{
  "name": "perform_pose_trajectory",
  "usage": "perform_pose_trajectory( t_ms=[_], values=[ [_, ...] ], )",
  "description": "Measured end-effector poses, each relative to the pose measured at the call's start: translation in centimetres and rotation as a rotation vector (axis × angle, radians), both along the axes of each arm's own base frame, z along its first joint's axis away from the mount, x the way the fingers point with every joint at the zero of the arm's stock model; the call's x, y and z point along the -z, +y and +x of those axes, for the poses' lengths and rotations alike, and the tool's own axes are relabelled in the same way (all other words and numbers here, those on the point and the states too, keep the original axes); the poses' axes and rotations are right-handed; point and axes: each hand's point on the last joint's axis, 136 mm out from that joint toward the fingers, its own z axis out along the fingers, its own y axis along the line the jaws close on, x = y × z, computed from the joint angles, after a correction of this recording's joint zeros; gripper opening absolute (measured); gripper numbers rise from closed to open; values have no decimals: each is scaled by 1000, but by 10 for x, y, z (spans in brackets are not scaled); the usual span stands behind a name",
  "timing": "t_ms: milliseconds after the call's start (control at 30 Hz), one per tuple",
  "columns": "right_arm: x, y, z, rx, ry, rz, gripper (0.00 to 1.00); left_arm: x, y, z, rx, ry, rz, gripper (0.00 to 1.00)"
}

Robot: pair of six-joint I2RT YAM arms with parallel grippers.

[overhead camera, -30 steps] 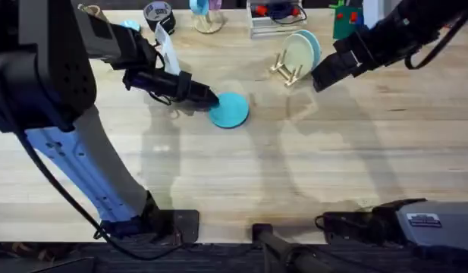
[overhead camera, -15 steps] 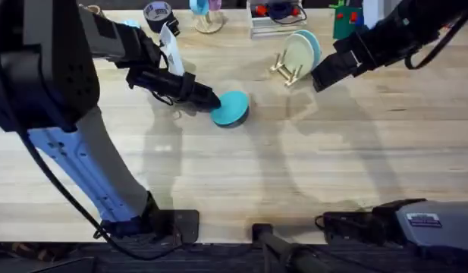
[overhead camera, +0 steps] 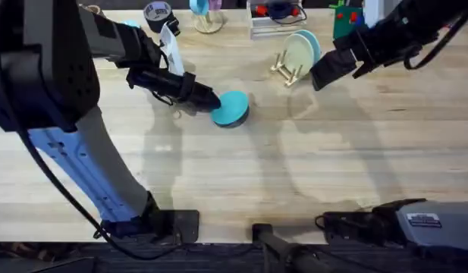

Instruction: Pick up the plates from the table one by one and place each into a slot on the dish rack.

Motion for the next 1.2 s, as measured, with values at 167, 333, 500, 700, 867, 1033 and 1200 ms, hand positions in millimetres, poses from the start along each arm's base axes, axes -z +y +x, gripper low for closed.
perform_pose_trajectory(
  t_ms=[167,333,500,700,867,1033,1200],
  values=[
    [0,2,0,72,17,27,995,0,0,0,0,1,0,41],
    [2,12,4,116,19,87,995,0,0,0,-1,2,1,41],
    [24,24,3,164,63,153,995,0,0,0,-1,2,1,41],
    [42,49,4,188,70,205,993,0,0,0,-1,2,1,40],
    [44,80,12,212,29,271,994,0,0,0,-1,2,1,42],
    [52,101,13,261,30,317,993,0,0,0,-1,2,1,41],
    [68,122,6,294,50,356,993,0,0,0,-1,2,1,41]
  ],
)
